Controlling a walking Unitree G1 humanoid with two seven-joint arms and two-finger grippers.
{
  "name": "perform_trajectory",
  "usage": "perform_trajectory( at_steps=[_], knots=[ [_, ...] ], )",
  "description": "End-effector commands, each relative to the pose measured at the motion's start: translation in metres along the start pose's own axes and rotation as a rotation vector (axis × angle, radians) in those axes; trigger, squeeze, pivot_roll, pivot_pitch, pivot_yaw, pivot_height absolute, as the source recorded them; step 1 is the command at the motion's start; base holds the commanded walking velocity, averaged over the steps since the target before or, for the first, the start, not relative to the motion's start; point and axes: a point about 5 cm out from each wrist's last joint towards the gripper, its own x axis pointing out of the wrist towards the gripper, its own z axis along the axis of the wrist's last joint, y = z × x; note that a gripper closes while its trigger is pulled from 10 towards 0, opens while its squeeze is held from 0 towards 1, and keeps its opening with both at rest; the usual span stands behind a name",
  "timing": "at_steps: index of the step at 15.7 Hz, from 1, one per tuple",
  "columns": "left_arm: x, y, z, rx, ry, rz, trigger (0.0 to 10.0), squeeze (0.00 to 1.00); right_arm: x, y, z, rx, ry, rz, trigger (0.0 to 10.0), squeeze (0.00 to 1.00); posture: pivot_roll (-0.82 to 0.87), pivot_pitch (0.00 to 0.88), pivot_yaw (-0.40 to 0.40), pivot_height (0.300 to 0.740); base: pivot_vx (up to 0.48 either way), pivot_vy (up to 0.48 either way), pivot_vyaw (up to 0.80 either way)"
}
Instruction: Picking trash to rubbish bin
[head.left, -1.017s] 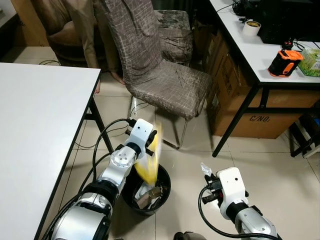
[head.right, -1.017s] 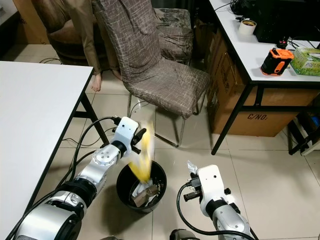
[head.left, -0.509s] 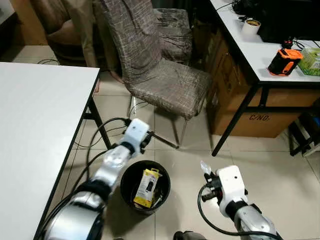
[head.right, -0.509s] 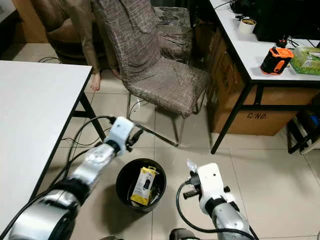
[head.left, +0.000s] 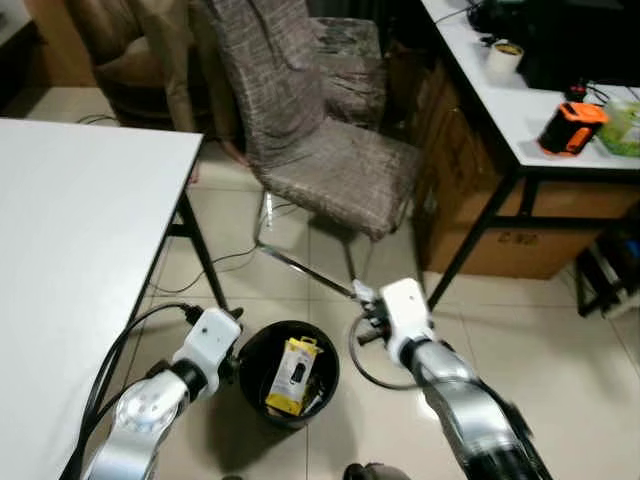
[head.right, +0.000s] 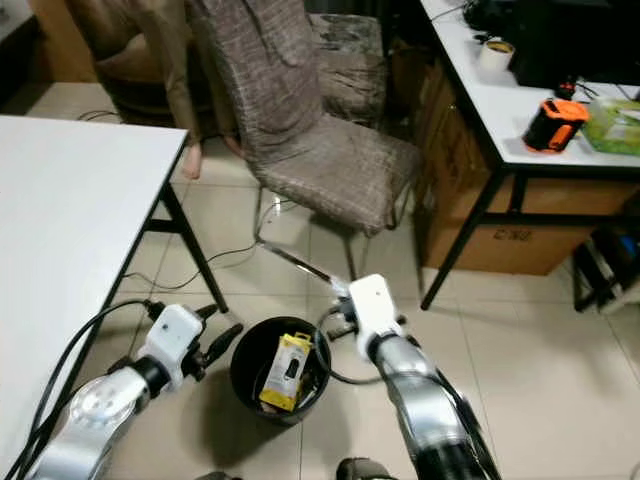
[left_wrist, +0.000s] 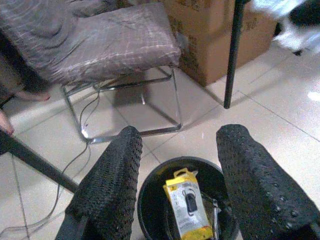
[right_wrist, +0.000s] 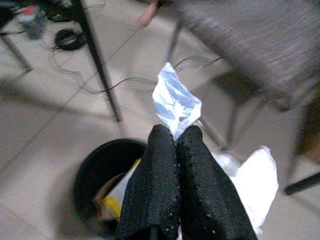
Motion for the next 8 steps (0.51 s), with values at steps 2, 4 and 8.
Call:
perform_trajectory(
  at_steps=[2,4,8],
  knots=[
    [-0.022,-0.003,0.013,-0.01,0.015,-0.02,10.0,0.0,0.017,0.018,-0.006,0.005,0.049,0.154,10.0,0.0,0.01,0.081,-0.064,0.74,0.0,0.0,0.0],
    [-0.041,-0.009,0.022,-0.036,0.025,-0.067,10.0,0.0,0.03,0.03,0.004,-0.029,0.045,0.254,10.0,0.0,0.03,0.086,-0.067,0.74,0.0,0.0,0.0],
    [-0.056,-0.013,0.03,-0.062,0.063,-0.086,10.0,0.0,0.045,0.031,0.031,-0.046,-0.025,0.308,10.0,0.0,0.04,0.094,-0.064,0.74,0.0,0.0,0.0]
  ],
)
